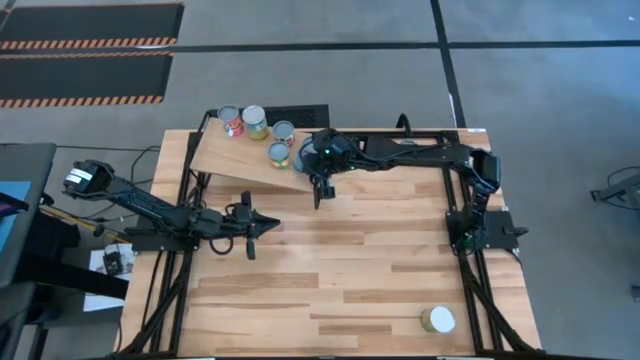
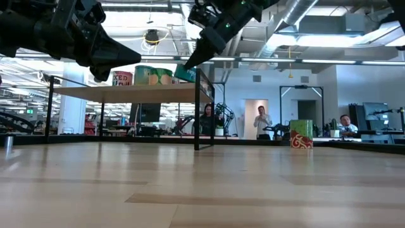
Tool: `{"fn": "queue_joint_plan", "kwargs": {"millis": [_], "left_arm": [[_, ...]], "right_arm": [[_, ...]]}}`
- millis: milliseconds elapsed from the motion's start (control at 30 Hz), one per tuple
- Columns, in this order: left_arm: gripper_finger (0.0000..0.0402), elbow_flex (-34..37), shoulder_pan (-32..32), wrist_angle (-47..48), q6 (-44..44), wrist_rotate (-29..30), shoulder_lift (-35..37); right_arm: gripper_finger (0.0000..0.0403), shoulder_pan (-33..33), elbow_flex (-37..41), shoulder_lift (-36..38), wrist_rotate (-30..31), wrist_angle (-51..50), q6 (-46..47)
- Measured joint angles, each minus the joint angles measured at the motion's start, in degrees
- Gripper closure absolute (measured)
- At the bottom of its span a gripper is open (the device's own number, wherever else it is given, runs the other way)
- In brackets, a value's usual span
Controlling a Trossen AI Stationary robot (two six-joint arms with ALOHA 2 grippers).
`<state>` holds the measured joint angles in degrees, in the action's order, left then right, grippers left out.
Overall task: Pick and place cans onto a shelf
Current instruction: Put the canned tuna on the shelf
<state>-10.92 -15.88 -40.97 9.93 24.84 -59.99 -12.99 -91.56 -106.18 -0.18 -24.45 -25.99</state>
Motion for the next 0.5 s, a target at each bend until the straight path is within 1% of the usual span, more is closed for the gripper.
{"fn": "queue_joint_plan", "kwargs": {"millis": [300, 367, 500], "left_arm": [[0.0393, 0.0, 0.0, 0.0, 0.4, 0.0, 0.0], [0.0393, 0.0, 0.0, 0.0, 0.4, 0.0, 0.0], [0.0393, 0.0, 0.0, -0.1, 0.4, 0.0, 0.0]], "right_arm": [[0.038, -0.8, 0.0, -1.1, 0.0, 1.2, 0.1], [0.0378, -0.7, 0.1, -1.2, -0.2, -0.2, 0.4], [0.037, -0.6, -0.1, -2.3, -0.1, 1.0, -0.4]]}}
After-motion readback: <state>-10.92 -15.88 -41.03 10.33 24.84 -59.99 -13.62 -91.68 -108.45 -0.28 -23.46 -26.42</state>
